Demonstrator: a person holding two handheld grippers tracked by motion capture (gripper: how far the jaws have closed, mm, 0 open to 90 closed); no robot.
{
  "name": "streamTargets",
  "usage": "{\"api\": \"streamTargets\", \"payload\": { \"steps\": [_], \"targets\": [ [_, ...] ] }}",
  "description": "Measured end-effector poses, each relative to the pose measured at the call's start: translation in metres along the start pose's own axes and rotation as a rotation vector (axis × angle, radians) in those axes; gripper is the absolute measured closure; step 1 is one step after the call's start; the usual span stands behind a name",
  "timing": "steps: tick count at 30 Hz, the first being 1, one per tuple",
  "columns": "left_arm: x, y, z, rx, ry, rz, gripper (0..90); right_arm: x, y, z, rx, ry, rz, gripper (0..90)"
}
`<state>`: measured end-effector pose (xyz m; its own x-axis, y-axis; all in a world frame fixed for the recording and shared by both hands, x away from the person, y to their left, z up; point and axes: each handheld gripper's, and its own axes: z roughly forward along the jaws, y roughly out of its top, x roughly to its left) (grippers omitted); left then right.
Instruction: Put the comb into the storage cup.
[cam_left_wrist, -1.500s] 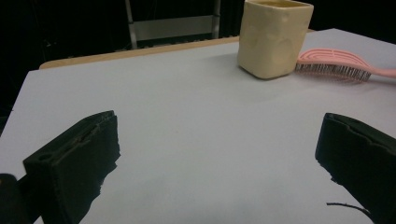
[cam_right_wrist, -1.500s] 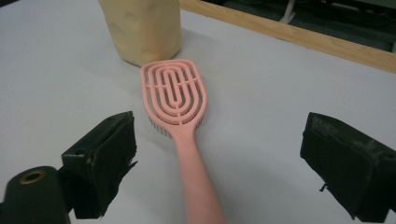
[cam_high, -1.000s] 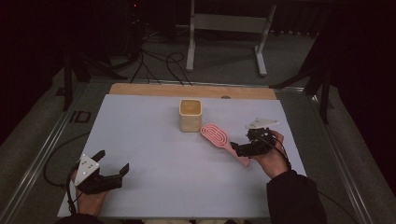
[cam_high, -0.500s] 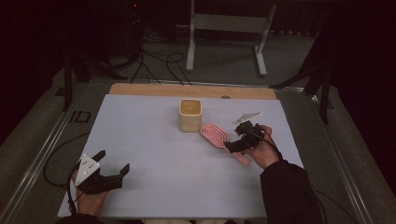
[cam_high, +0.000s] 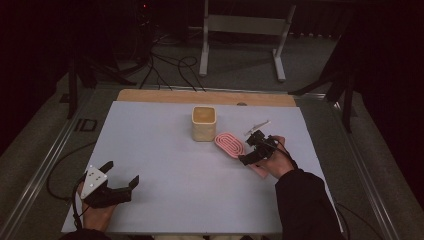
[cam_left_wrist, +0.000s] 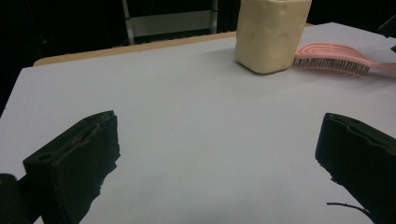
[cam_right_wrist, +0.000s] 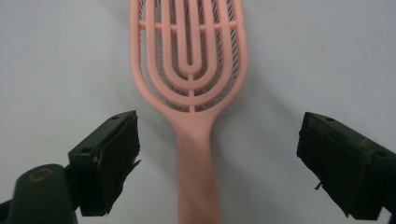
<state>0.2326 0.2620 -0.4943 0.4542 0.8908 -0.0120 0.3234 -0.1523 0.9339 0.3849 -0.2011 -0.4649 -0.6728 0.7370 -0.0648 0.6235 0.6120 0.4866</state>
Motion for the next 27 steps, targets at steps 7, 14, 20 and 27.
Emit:
{"api": "streamTargets", "payload": {
  "steps": [7,14,20,27],
  "targets": [
    [0.000,0.000,0.000,0.002,-0.001,0.001,0.4,0.001,0.001,0.011,0.047,0.026,-0.009,16.0],
    [0.000,0.000,0.000,0.003,-0.002,0.000,0.4,0.002,0.002,0.022,0.096,0.060,-0.013,24.3],
    [0.000,0.000,0.001,0.004,-0.003,0.001,0.4,0.003,0.003,0.031,0.136,0.066,-0.018,43.3],
    [0.000,0.000,0.001,0.004,-0.004,0.003,0.4,0.004,0.004,0.037,0.162,0.094,-0.023,53.5]
  ]
}}
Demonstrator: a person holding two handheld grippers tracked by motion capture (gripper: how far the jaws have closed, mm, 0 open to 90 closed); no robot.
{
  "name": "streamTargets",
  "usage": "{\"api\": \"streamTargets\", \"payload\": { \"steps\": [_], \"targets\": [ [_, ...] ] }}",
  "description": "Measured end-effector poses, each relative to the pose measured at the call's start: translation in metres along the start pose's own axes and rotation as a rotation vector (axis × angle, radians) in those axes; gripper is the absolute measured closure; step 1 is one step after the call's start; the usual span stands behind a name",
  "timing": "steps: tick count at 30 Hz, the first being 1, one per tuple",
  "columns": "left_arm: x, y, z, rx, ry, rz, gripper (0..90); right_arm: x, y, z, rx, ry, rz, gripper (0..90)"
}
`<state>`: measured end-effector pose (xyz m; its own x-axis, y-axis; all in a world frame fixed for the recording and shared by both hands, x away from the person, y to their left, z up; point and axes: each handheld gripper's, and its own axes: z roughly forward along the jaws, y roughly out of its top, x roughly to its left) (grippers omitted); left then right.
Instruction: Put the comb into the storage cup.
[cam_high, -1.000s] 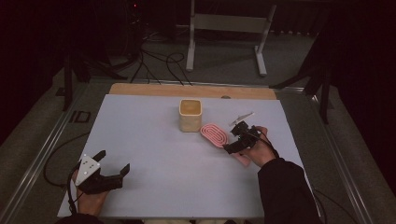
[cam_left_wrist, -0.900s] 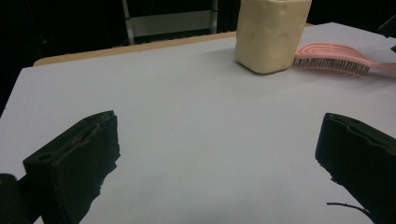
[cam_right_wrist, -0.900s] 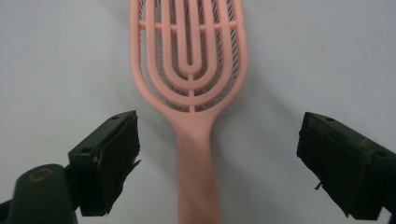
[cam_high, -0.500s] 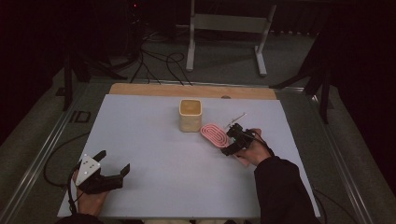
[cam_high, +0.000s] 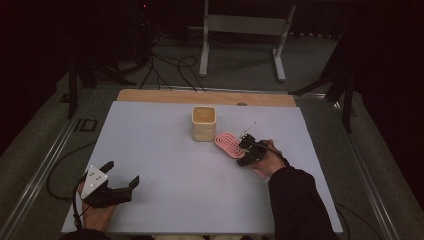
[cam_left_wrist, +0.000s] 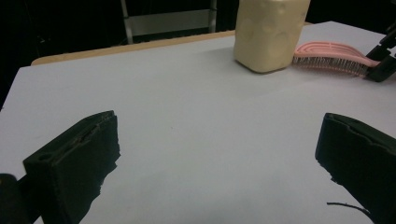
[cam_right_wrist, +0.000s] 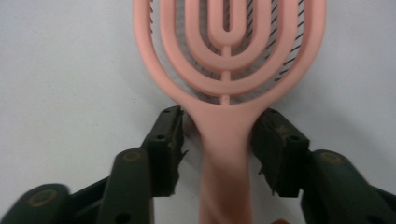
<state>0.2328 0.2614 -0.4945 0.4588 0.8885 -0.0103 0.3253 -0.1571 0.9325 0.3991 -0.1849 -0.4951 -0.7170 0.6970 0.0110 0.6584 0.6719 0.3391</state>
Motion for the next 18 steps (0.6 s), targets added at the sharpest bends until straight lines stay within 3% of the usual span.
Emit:
{"api": "streamTargets", "payload": {
  "steps": [18],
  "targets": [
    [-0.0006,-0.0002,0.0003,0.002,0.000,0.000,0.4,0.0047,0.0018,-0.0004,0.022,-0.018,-0.007,63.5]
  ]
}}
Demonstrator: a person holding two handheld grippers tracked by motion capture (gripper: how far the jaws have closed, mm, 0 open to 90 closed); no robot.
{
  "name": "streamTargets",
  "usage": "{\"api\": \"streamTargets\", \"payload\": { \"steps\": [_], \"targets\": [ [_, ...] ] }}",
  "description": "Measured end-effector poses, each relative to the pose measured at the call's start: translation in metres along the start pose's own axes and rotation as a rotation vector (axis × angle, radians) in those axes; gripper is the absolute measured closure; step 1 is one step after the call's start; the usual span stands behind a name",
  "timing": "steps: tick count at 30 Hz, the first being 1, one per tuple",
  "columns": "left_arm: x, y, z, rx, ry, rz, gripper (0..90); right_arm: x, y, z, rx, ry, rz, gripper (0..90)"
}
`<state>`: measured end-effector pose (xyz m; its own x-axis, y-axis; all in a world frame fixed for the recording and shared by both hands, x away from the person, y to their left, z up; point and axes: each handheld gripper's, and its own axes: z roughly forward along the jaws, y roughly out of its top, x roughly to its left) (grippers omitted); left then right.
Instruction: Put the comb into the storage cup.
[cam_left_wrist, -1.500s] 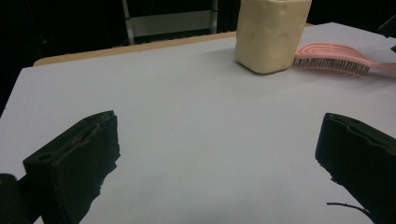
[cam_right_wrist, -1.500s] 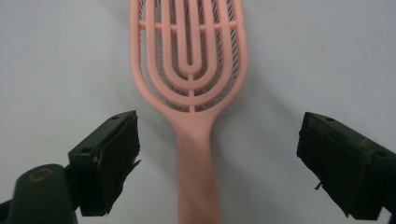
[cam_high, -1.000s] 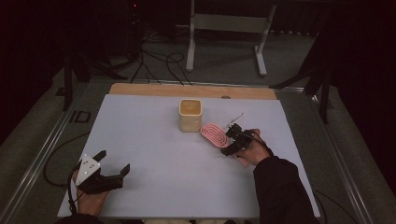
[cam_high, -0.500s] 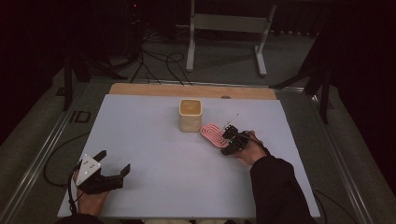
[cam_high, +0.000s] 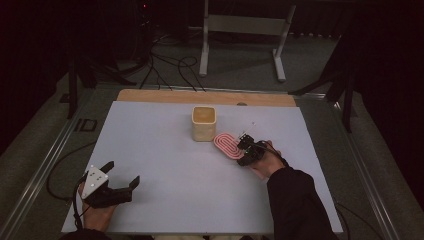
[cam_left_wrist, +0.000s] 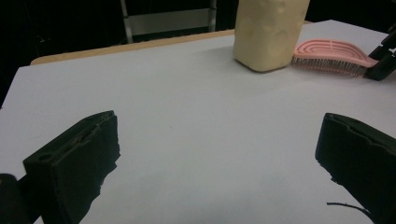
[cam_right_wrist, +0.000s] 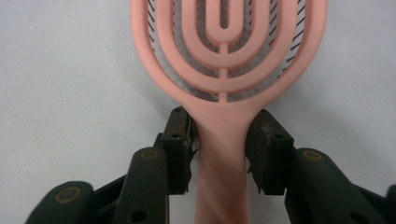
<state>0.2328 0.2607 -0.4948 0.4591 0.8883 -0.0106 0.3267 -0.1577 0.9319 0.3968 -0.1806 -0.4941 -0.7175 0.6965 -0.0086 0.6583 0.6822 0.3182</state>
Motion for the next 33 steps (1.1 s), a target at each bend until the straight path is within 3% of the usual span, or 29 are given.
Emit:
{"api": "streamTargets", "payload": {
  "steps": [16,24,33],
  "targets": [
    [0.000,0.000,0.000,0.005,-0.001,0.001,0.4,0.002,0.000,-0.001,0.013,-0.016,0.007,68.7],
    [0.000,0.000,0.001,0.008,0.000,0.003,0.4,0.003,-0.003,-0.002,-0.009,-0.019,0.018,69.7],
    [0.000,0.000,0.001,0.010,0.001,0.004,0.4,0.002,-0.009,-0.007,-0.049,0.017,0.044,69.9]
  ]
}}
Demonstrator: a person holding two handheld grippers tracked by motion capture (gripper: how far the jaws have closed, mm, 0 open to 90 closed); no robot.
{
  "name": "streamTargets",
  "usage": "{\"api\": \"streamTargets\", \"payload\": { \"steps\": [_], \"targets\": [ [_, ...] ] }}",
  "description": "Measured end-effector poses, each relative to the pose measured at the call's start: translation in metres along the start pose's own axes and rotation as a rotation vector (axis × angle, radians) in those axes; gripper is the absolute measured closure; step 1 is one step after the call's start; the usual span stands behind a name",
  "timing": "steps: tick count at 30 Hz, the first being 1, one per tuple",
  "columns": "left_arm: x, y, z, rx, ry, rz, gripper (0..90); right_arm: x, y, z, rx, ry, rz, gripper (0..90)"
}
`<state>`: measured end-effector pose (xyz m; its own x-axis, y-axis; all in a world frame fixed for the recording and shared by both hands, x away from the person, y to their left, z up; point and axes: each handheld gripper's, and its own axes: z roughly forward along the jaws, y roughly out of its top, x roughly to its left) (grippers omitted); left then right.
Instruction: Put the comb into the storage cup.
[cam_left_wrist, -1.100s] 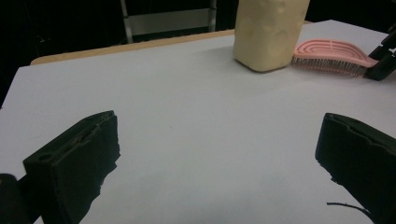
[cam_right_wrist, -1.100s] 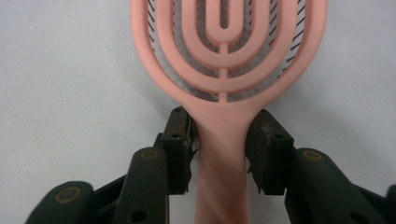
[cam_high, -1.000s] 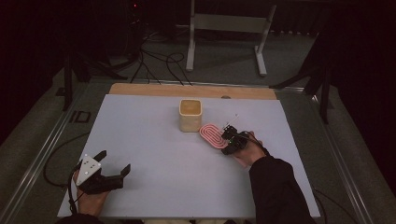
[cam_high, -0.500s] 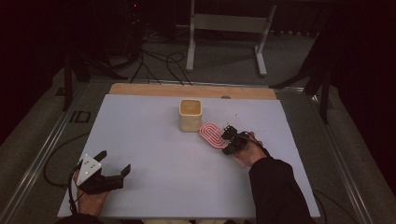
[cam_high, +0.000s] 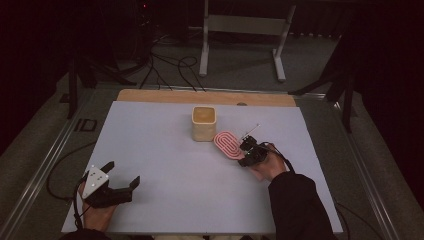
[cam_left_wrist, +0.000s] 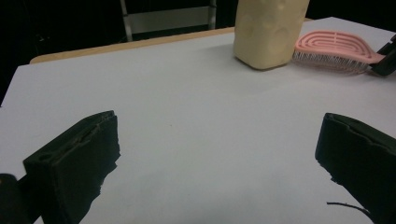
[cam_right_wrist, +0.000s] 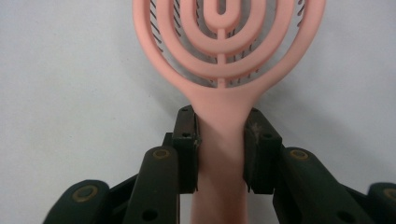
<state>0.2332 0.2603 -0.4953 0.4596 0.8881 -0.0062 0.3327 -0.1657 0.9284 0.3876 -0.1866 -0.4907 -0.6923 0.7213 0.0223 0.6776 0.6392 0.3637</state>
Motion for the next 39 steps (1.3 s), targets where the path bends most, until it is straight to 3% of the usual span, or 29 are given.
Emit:
{"api": "streamTargets", "payload": {
  "steps": [12,25,39],
  "targets": [
    [0.000,0.000,0.000,0.001,0.002,0.000,0.4,0.002,-0.007,-0.020,-0.104,-0.031,0.021,69.9],
    [0.000,0.000,0.000,0.004,0.004,-0.001,0.4,0.008,-0.025,-0.036,-0.277,-0.065,0.048,69.9],
    [0.001,0.000,0.001,0.008,0.010,-0.003,0.4,0.017,-0.045,-0.047,-0.480,-0.056,0.091,69.9]
  ]
}}
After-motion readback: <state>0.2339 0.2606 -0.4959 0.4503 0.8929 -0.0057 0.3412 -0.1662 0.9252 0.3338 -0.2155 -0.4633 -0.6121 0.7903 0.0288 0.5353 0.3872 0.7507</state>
